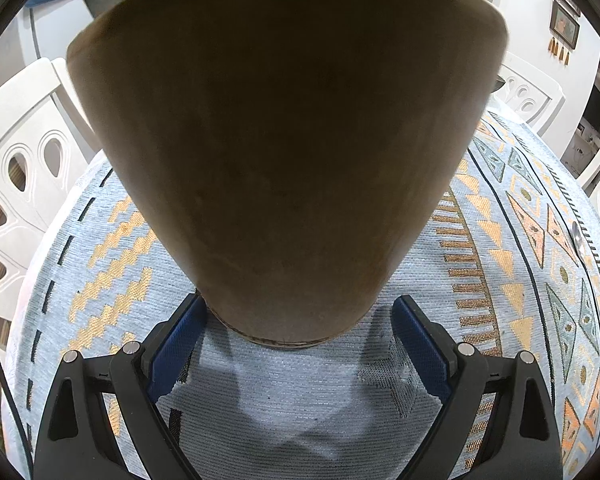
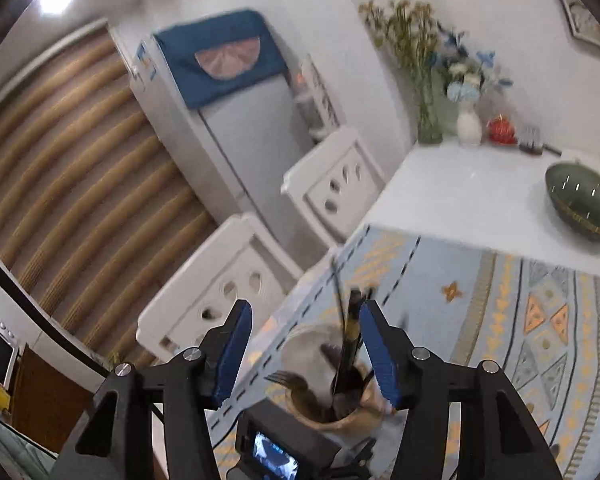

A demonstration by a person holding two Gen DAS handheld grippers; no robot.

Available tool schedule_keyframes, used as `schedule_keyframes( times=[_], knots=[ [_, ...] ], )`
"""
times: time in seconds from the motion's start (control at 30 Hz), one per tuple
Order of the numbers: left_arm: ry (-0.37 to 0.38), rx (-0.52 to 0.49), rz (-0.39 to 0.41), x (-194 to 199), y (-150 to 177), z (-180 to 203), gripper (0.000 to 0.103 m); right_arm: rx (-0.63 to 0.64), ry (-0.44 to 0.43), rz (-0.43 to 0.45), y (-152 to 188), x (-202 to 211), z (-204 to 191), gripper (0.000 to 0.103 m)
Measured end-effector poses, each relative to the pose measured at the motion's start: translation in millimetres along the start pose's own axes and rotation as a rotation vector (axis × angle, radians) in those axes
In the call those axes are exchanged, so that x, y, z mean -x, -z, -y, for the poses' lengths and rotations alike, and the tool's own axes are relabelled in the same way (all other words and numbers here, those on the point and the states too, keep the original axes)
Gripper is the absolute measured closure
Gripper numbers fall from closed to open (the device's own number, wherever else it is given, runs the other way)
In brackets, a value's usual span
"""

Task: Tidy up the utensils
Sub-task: 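Open the right tool to drop the fork into the cup, then lower the right tool onto the steel spoon and grip it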

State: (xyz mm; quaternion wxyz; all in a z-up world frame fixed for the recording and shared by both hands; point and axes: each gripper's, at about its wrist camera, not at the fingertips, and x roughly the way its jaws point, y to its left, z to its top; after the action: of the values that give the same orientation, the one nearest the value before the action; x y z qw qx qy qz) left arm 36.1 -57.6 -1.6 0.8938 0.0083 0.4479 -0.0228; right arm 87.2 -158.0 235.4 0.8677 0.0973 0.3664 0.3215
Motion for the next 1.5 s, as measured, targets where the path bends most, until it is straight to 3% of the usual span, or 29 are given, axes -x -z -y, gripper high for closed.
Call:
schedule_keyframes(
  times=[0.33, 0.57, 0.7, 0.87, 1.03, 1.1, 1.27, 1.5],
  knots=[
    [-0.001, -0.001, -0.001, 0, -1, 1, 0.009, -0.04, 0.165, 0.179, -21, 88, 37, 0.049],
    [-0.001, -0.001, -0.001, 0, -1, 1, 0.009, -0.109, 0.345, 0.194, -7, 137, 82, 0.048],
    [-0.001, -0.001, 0.0, 0, 0, 0, 0.009, -0.197, 0.474, 0.096, 11, 138, 120, 0.048],
    [0.0, 0.0, 0.0, 0, 0, 0, 0.009, -0.33, 0.612, -0.143, 49, 107, 177, 0.048],
    [0.0, 0.0, 0.0, 0, 0, 0, 0.009, -0.466, 0.606, -0.368, 106, 70, 233, 0.051],
    [0.0, 0.0, 0.0, 0, 0, 0, 0.009, -0.529, 0.596, -0.436, 127, 59, 252, 0.058],
    [0.0, 0.0, 0.0, 0, 0, 0, 0.009, -0.607, 0.566, -0.528, 160, 41, 280, 0.062],
    [0.0, 0.0, 0.0, 0, 0, 0, 0.009, -0.658, 0.546, -0.563, 179, 30, 300, 0.068]
  ],
)
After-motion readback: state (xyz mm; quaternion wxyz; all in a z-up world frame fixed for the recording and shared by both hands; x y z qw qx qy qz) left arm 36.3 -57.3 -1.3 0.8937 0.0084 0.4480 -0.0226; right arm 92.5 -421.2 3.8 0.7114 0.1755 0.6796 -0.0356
